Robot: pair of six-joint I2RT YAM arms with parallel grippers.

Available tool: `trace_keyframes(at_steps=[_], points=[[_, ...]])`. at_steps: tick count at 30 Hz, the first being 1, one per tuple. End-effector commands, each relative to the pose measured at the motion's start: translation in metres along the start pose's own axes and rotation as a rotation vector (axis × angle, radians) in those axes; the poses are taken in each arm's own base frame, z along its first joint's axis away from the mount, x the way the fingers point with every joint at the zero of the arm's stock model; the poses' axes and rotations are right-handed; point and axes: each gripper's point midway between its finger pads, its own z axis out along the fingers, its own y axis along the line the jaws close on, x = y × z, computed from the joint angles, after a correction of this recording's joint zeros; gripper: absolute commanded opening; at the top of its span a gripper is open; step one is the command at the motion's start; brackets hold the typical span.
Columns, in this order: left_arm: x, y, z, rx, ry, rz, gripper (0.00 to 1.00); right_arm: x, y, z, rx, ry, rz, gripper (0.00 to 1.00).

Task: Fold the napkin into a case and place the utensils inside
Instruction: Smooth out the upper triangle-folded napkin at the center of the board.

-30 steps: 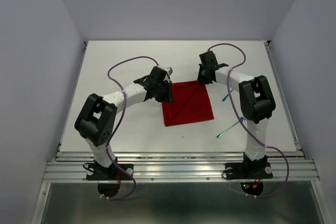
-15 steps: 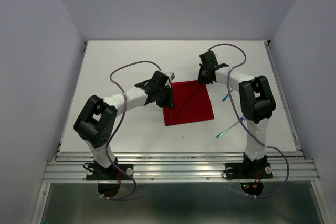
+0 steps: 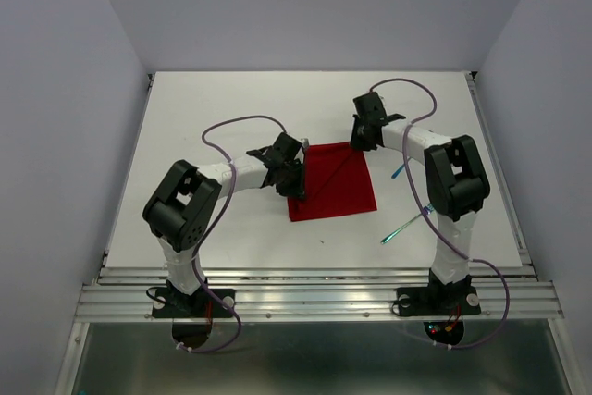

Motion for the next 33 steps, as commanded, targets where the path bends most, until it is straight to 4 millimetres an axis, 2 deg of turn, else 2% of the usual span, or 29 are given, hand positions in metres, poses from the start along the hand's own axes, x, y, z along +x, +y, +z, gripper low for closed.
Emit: trace_keyframes(at_steps=[1, 3, 9, 14, 19, 23, 29, 33], points=[[-0.013, 0.002, -0.008, -0.043, -0.039, 0.037, 0.24, -0.028, 0.007, -0.028, -0.044, -0.079, 0.011, 0.09], [-0.015, 0.003, -0.008, -0.047, -0.041, 0.036, 0.24, -0.026, 0.008, -0.029, -0.054, -0.074, 0.011, 0.09], [-0.019, 0.002, -0.009, -0.055, -0.045, 0.038, 0.24, -0.024, 0.028, -0.052, -0.184, -0.062, 0.034, 0.09], [-0.027, 0.003, -0.013, -0.064, -0.068, 0.025, 0.24, -0.002, 0.031, -0.062, -0.213, -0.031, 0.041, 0.09], [-0.049, 0.002, -0.027, -0.061, -0.134, -0.005, 0.24, 0.031, 0.058, -0.078, -0.308, 0.024, 0.024, 0.09], [-0.065, 0.009, -0.031, -0.058, -0.166, -0.046, 0.24, 0.045, 0.079, -0.089, -0.359, 0.035, 0.011, 0.09], [-0.079, 0.024, -0.025, -0.062, -0.179, -0.126, 0.24, 0.056, 0.098, -0.087, -0.378, 0.052, -0.015, 0.09], [-0.102, 0.037, -0.025, -0.052, -0.220, -0.190, 0.12, 0.055, 0.109, -0.082, -0.388, 0.057, -0.022, 0.09]])
